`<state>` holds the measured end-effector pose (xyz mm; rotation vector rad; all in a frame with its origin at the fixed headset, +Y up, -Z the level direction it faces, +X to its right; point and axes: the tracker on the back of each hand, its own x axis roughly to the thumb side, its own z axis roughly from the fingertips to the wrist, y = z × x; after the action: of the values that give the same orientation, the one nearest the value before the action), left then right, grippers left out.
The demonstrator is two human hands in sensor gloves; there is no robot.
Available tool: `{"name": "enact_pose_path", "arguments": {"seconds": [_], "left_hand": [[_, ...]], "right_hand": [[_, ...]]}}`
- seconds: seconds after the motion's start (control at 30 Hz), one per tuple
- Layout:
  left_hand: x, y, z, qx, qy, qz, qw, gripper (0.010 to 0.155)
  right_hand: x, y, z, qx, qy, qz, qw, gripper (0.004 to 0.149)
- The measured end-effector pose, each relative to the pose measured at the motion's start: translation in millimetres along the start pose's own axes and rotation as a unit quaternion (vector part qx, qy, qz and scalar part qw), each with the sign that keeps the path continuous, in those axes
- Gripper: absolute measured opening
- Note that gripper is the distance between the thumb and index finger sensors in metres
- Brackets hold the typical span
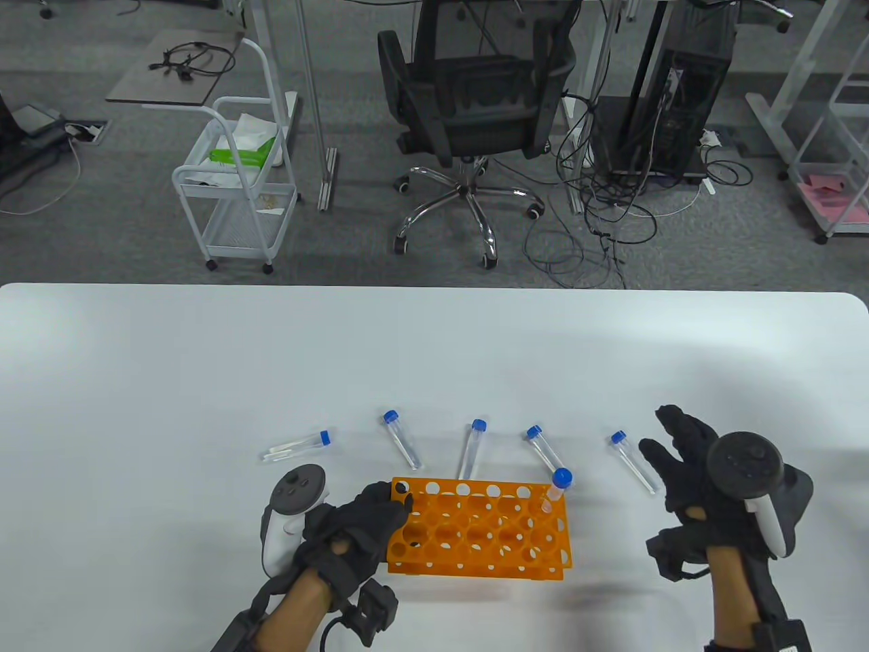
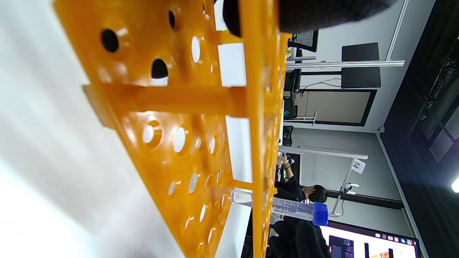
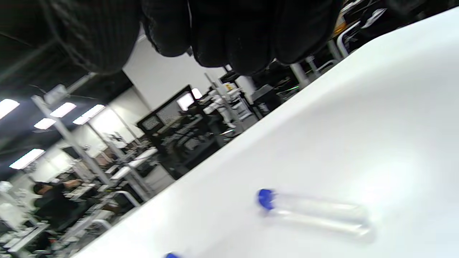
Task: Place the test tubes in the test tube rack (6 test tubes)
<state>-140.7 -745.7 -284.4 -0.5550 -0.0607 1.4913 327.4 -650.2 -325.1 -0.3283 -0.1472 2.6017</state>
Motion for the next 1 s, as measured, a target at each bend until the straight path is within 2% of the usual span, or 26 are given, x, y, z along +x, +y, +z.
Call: {"name": "enact_pose_path", "arguments": {"seconds": [0.17,0.37,0.47,0.53,0.6,0.73,0.8,0.93,1.0], "left_hand": [[-1,5,1,0.005,0.0,0.001,1.0,0.048],[-4,15,1,0.018,0.004,0.007,1.0,0.048],[-5,19,2,0.022,0.005,0.008,1.0,0.048],[-6,22,2,0.024,0.006,0.01,1.0,0.048],[-7,24,2,0.026,0.006,0.012,1.0,0.048],[-8,28,3,0.03,0.006,0.013,0.999,0.048],[-9,30,4,0.031,0.006,0.013,0.999,0.048],[-9,30,5,0.034,0.005,0.015,0.999,0.048],[-10,29,7,0.031,0.005,0.016,0.999,0.048]], "right_hand": [[-12,11,-22,0.011,0.031,0.05,0.998,0.065],[1,45,-51,0.051,0.037,0.135,0.989,0.065],[7,63,-64,0.071,0.044,0.145,0.986,0.064],[6,76,-72,0.092,0.075,0.107,0.987,0.064],[8,90,-77,0.107,0.098,0.094,0.985,0.064],[9,116,-84,0.114,0.097,0.194,0.969,0.066],[8,125,-84,0.123,0.094,0.214,0.964,0.066],[10,131,-84,0.097,0.07,0.3,0.946,0.059],[11,132,-83,0.096,0.066,0.277,0.954,0.054]]}}
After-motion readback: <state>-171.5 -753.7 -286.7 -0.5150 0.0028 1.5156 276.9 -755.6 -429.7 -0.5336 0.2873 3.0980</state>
